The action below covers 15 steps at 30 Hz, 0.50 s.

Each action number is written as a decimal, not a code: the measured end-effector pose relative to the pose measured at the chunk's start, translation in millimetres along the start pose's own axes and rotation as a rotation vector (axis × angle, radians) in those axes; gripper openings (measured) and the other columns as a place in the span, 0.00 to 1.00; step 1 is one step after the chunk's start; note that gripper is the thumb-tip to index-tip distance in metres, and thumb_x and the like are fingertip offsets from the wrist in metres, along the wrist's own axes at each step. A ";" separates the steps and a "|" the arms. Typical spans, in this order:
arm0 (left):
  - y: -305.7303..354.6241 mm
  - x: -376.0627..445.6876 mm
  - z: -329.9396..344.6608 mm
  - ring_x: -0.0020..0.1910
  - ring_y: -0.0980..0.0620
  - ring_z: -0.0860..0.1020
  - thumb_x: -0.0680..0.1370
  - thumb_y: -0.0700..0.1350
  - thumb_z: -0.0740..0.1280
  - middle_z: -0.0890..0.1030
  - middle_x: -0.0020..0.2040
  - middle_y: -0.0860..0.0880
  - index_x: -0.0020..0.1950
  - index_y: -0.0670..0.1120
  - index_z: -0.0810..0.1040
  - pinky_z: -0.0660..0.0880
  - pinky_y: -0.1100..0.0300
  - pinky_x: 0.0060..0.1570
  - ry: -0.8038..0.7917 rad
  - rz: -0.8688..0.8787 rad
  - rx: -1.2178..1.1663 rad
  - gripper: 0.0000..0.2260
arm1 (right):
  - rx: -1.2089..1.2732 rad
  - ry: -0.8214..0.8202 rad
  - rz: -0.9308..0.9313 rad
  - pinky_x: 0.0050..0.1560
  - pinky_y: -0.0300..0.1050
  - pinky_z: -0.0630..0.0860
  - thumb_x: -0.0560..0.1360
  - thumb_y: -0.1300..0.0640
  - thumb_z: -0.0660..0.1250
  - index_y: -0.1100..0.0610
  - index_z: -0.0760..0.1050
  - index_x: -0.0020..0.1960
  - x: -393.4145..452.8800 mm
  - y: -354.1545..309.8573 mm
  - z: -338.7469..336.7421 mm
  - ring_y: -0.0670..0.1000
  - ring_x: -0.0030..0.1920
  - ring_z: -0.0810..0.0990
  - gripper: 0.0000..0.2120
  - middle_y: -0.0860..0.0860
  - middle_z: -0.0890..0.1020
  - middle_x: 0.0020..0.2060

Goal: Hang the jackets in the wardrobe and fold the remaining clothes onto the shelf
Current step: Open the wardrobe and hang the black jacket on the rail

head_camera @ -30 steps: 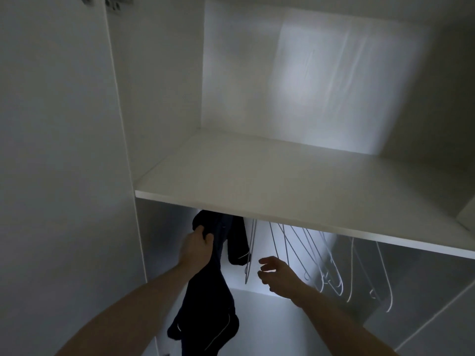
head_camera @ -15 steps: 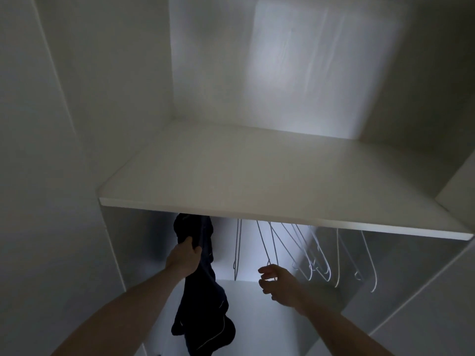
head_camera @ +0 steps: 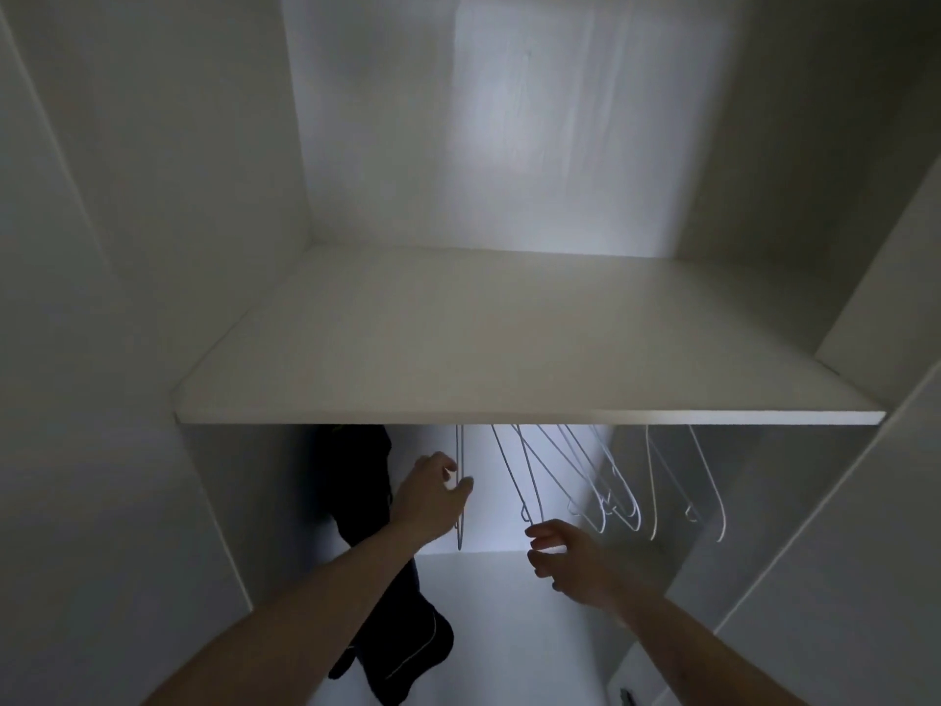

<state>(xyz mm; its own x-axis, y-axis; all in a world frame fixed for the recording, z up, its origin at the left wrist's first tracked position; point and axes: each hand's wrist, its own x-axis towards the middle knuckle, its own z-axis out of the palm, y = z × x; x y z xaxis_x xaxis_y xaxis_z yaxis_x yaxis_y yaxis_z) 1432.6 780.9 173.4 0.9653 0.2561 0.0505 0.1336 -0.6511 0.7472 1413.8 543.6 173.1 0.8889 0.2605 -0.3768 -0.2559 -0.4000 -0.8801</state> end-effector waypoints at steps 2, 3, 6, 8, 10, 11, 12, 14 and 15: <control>15.0 8.3 13.6 0.58 0.49 0.77 0.80 0.56 0.67 0.76 0.63 0.47 0.70 0.46 0.71 0.76 0.56 0.59 -0.123 -0.072 -0.042 0.22 | -0.040 0.028 -0.009 0.33 0.39 0.69 0.77 0.65 0.69 0.51 0.78 0.51 -8.5 3.7 -5.0 0.50 0.36 0.78 0.09 0.52 0.79 0.52; 19.4 11.6 19.7 0.61 0.47 0.76 0.81 0.56 0.66 0.75 0.66 0.45 0.73 0.45 0.67 0.75 0.57 0.60 -0.176 -0.107 -0.051 0.25 | -0.047 0.044 -0.008 0.34 0.40 0.70 0.77 0.63 0.70 0.50 0.78 0.51 -13.6 4.9 -7.7 0.49 0.36 0.79 0.09 0.52 0.80 0.52; 25.8 15.9 32.7 0.64 0.43 0.76 0.82 0.52 0.66 0.73 0.69 0.42 0.75 0.42 0.62 0.75 0.53 0.63 -0.224 -0.199 -0.046 0.27 | -0.048 0.076 -0.003 0.34 0.39 0.72 0.73 0.56 0.72 0.47 0.78 0.52 -33.0 8.5 -16.5 0.46 0.37 0.82 0.10 0.49 0.81 0.53; 28.7 16.6 39.1 0.66 0.41 0.75 0.82 0.50 0.67 0.70 0.71 0.40 0.76 0.41 0.58 0.75 0.52 0.63 -0.189 -0.235 -0.033 0.29 | -0.034 0.087 -0.003 0.35 0.40 0.72 0.69 0.53 0.71 0.46 0.79 0.52 -45.4 11.7 -22.0 0.46 0.36 0.81 0.12 0.49 0.81 0.53; 30.4 15.7 43.4 0.74 0.40 0.68 0.82 0.49 0.67 0.60 0.79 0.39 0.81 0.39 0.47 0.70 0.52 0.69 -0.162 -0.274 0.005 0.37 | -0.032 0.104 0.006 0.37 0.41 0.73 0.71 0.56 0.71 0.45 0.78 0.51 -56.5 15.4 -27.2 0.46 0.36 0.81 0.11 0.48 0.81 0.52; 30.5 13.9 44.0 0.77 0.40 0.63 0.82 0.49 0.67 0.52 0.81 0.39 0.82 0.39 0.42 0.66 0.52 0.71 -0.145 -0.292 0.046 0.40 | -0.038 0.112 0.013 0.37 0.40 0.74 0.72 0.57 0.70 0.45 0.78 0.51 -61.3 17.8 -29.8 0.45 0.36 0.81 0.11 0.48 0.81 0.53; 30.3 11.9 44.9 0.78 0.40 0.61 0.82 0.49 0.67 0.48 0.82 0.39 0.82 0.39 0.39 0.65 0.53 0.72 -0.128 -0.309 0.088 0.42 | -0.041 0.118 0.021 0.37 0.40 0.74 0.73 0.57 0.70 0.44 0.78 0.52 -66.4 20.3 -33.7 0.44 0.36 0.81 0.11 0.47 0.81 0.53; 27.5 9.8 45.8 0.77 0.40 0.64 0.82 0.48 0.67 0.50 0.82 0.39 0.82 0.40 0.40 0.71 0.53 0.67 -0.098 -0.346 0.129 0.42 | -0.036 0.129 0.031 0.35 0.38 0.74 0.70 0.54 0.70 0.43 0.78 0.51 -76.0 24.1 -40.3 0.43 0.35 0.82 0.11 0.46 0.81 0.53; 25.2 10.4 46.9 0.74 0.39 0.68 0.82 0.47 0.68 0.55 0.81 0.38 0.82 0.40 0.43 0.74 0.53 0.61 -0.090 -0.361 0.125 0.40 | -0.028 0.139 0.036 0.34 0.37 0.74 0.69 0.52 0.70 0.43 0.79 0.51 -79.7 26.3 -43.0 0.42 0.35 0.82 0.12 0.46 0.81 0.53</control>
<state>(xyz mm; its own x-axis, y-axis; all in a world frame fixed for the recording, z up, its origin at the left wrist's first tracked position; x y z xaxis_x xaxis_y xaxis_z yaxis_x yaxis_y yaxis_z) 1456.5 733.7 161.7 0.8665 0.4240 -0.2634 0.4889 -0.6144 0.6193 1352.6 474.5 192.4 0.9239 0.1218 -0.3628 -0.2799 -0.4313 -0.8577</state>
